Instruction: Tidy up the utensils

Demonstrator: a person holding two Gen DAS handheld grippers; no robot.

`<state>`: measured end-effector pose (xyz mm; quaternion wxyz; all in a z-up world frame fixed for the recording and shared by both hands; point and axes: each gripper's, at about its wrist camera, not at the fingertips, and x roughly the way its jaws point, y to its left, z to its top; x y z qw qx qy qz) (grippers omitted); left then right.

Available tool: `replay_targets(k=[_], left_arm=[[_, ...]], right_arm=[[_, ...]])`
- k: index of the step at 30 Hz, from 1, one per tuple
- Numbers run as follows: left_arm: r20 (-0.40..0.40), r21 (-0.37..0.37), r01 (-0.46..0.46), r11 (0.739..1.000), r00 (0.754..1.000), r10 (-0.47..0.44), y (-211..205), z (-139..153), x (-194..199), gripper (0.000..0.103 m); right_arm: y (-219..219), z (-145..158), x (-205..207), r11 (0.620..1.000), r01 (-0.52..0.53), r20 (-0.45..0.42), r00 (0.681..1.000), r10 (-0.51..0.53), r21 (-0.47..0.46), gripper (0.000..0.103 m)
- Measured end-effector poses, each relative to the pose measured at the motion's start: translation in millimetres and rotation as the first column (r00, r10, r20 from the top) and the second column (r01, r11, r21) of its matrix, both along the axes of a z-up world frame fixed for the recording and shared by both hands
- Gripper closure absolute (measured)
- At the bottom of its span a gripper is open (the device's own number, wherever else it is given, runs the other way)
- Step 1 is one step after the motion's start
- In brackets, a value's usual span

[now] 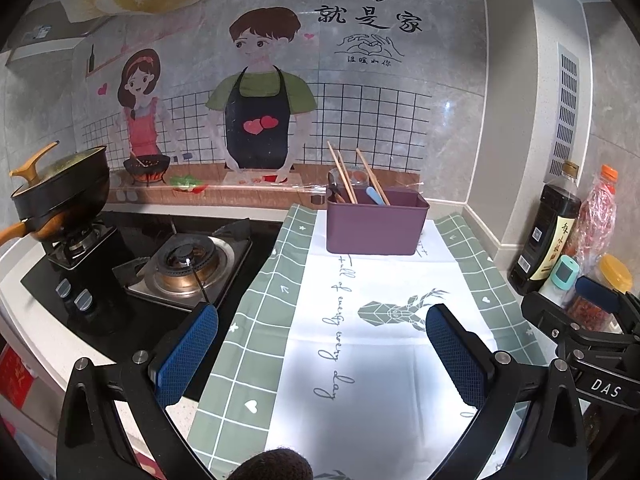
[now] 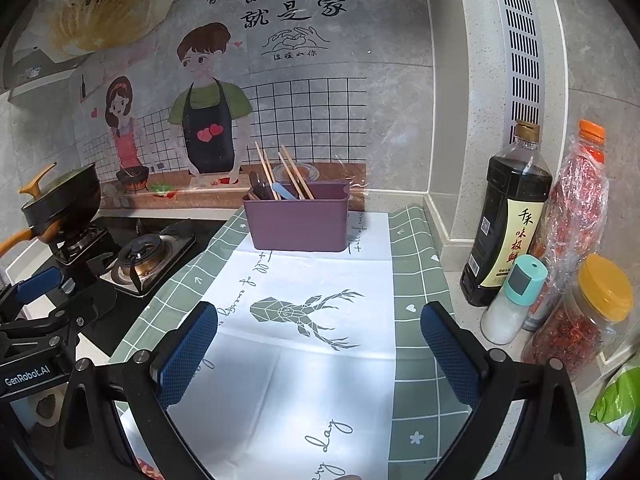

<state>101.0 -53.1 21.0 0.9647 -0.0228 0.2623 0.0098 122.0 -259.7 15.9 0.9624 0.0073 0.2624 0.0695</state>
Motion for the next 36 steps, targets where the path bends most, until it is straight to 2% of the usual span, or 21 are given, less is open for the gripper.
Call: replay_targets(k=[36], left_arm=[[-0.002, 0.001, 0.013, 1.0, 1.0, -0.013, -5.3, -1.0, 0.5, 0.0]], right_arm=[[-2.5, 5.3, -0.8, 1.0, 0.003, 0.007, 1.0, -0.003, 0.002, 0.001]])
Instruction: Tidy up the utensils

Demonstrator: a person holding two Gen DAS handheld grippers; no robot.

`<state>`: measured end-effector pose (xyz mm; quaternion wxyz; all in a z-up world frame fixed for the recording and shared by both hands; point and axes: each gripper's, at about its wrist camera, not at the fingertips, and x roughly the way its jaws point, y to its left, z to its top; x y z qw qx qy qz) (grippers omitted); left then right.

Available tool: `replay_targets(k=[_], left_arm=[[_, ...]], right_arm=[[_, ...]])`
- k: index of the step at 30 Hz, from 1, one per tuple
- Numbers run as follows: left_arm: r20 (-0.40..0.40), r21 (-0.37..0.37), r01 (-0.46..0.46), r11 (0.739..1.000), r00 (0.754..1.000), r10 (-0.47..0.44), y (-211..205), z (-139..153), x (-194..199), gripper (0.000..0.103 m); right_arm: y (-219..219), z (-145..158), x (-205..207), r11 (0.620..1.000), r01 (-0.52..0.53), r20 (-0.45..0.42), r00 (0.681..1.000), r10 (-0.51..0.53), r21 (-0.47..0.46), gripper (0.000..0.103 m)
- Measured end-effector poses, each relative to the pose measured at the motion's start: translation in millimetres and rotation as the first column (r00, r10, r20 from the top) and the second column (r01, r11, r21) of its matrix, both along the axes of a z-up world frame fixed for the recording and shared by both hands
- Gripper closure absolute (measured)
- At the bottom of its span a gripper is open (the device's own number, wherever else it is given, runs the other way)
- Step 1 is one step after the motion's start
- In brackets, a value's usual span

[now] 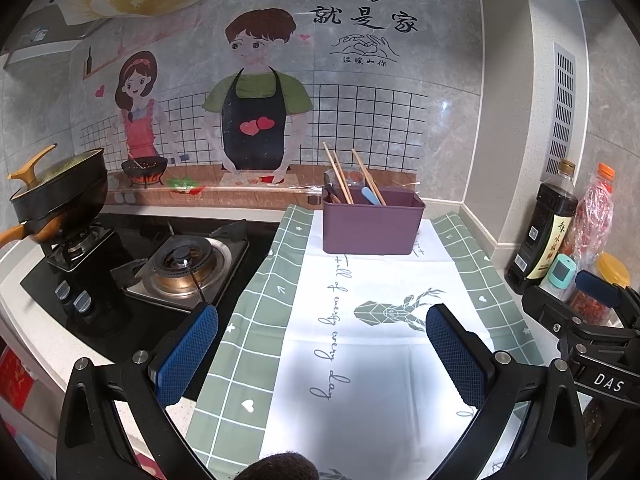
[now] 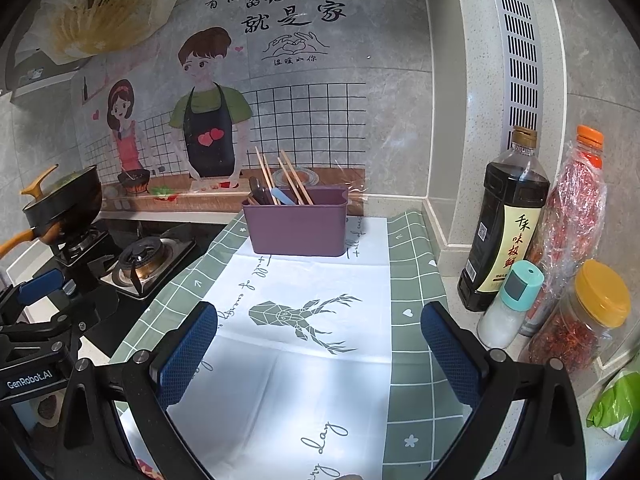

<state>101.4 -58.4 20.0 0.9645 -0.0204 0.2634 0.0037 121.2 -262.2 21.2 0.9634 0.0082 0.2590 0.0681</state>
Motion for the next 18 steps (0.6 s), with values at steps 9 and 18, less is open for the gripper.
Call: replay_targets(k=[9, 18], left_arm=[[0.002, 0.001, -0.003, 1.0, 1.0, 0.003, -0.1, 1.9, -0.8, 0.0], [-0.013, -0.004, -0.021, 1.0, 1.0, 0.021, 2.2, 1.2, 0.0, 0.0]], right_arm=[[-0.9, -0.6, -0.3, 1.0, -0.004, -0.001, 1.0, 0.004, -0.001, 0.001], [-3.3, -3.4, 2.0, 1.0, -0.002, -0.007, 1.0, 0.002, -0.003, 0.001]])
